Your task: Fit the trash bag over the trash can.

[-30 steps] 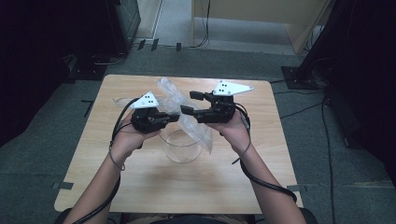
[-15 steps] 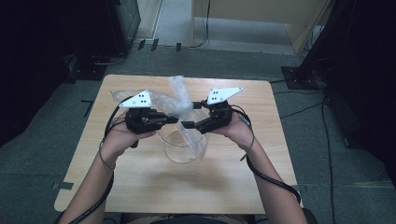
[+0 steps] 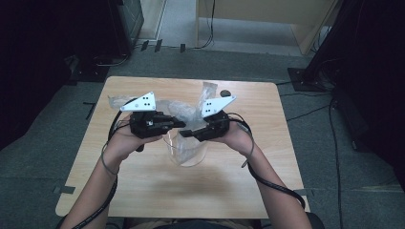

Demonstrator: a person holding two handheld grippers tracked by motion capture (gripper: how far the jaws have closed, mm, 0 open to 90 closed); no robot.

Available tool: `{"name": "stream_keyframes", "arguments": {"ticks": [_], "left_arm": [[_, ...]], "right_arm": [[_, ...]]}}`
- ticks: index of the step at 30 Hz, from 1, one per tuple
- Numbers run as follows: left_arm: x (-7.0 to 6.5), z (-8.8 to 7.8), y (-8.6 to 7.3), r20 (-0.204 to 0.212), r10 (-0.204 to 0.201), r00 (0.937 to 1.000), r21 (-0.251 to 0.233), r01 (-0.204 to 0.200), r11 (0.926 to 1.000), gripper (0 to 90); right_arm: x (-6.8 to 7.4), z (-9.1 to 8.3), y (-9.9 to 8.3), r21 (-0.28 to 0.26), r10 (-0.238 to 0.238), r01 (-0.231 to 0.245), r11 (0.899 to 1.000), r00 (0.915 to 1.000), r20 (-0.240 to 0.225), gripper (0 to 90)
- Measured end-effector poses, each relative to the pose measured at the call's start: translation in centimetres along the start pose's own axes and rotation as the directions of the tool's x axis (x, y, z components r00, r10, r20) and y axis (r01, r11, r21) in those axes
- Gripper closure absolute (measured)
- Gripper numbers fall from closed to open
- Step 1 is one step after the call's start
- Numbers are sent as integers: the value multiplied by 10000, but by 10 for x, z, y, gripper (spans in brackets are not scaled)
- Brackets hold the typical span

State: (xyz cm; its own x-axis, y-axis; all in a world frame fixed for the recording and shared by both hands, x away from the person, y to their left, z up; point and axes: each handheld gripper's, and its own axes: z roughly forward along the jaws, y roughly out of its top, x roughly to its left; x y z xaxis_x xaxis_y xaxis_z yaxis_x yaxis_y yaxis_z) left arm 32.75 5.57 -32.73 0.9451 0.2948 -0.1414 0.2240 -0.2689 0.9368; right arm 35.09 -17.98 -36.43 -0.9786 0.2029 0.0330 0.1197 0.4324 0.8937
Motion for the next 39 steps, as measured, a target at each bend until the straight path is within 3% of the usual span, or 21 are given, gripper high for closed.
{"name": "stream_keyframes", "arguments": {"ticks": [1, 2, 4, 7, 11, 13, 16, 19, 21, 25, 28, 30, 34, 39], "left_arm": [[0, 0, 0, -32, 9, 10000, -12, -9, 10000, 869], [1, 0, 0, -98, -11, 10000, -33, 10, 10000, 864], [2, -1, -1, -252, -31, 9997, -42, 30, 10000, 838], [4, -1, -2, -728, -80, 9973, 8, 81, 10000, 776], [6, -2, -3, -973, -215, 9950, 107, 226, 9997, 683], [7, -1, -5, -1184, -183, 9928, 228, 211, 9995, 644], [8, 6, -9, -1488, -145, 9888, 368, 202, 9991, 544], [10, 18, -16, -1833, -72, 9830, 439, 155, 9989, 429], [10, 23, -18, -1948, -75, 9808, 407, 158, 9990, 363], [12, 31, -25, -1921, -11, 9814, 313, 72, 9995, 280], [13, 34, -28, -1831, 78, 9831, 139, -53, 9999, 280], [13, 35, -30, -1548, 174, 9878, 9, -174, 9998, 292], [11, 34, -31, -1098, 201, 9937, 7, -202, 9998, 573], [13, 32, -31, -1490, -38, 9888, 554, 122, 9984, 798]], "right_arm": [[0, 1, 0, -26, 79, -79, 10000, 9999, 69, 630], [1, 1, 0, -47, 260, -259, 9997, 9995, 192, 729], [1, 2, 0, 9, 755, -756, 9971, 9966, 333, 791], [-1, 2, -1, -3, 993, -995, 9950, 9929, 655, 830], [-9, -7, -4, -547, 1430, -1368, 9891, 9808, 1325, 868], [-12, -13, -3, -967, 1711, -1564, 9830, 9705, 1699, 873], [-14, -23, -1, -1815, 2145, -1785, 9671, 9553, 2033, 874], [-11, -26, 4, -2496, 2387, -1857, 9504, 9499, 2018, 874], [-6, -24, 8, -2853, 2435, -1858, 9403, 9526, 1821, 874], [0, -16, 12, -2995, 2464, -2010, 9327, 9614, 1223, 874], [4, -6, 11, -2948, 2491, -2156, 9309, 9651, 807, 874], [5, 1, 10, -2881, 2581, -2330, 9288, 9647, 520, 874], [9, 10, 8, -2790, 2626, -2478, 9278, 9648, 164, 875], [9, 9, 8, -2774, 2549, -2414, 9299, 9669, 130, 872]]}}
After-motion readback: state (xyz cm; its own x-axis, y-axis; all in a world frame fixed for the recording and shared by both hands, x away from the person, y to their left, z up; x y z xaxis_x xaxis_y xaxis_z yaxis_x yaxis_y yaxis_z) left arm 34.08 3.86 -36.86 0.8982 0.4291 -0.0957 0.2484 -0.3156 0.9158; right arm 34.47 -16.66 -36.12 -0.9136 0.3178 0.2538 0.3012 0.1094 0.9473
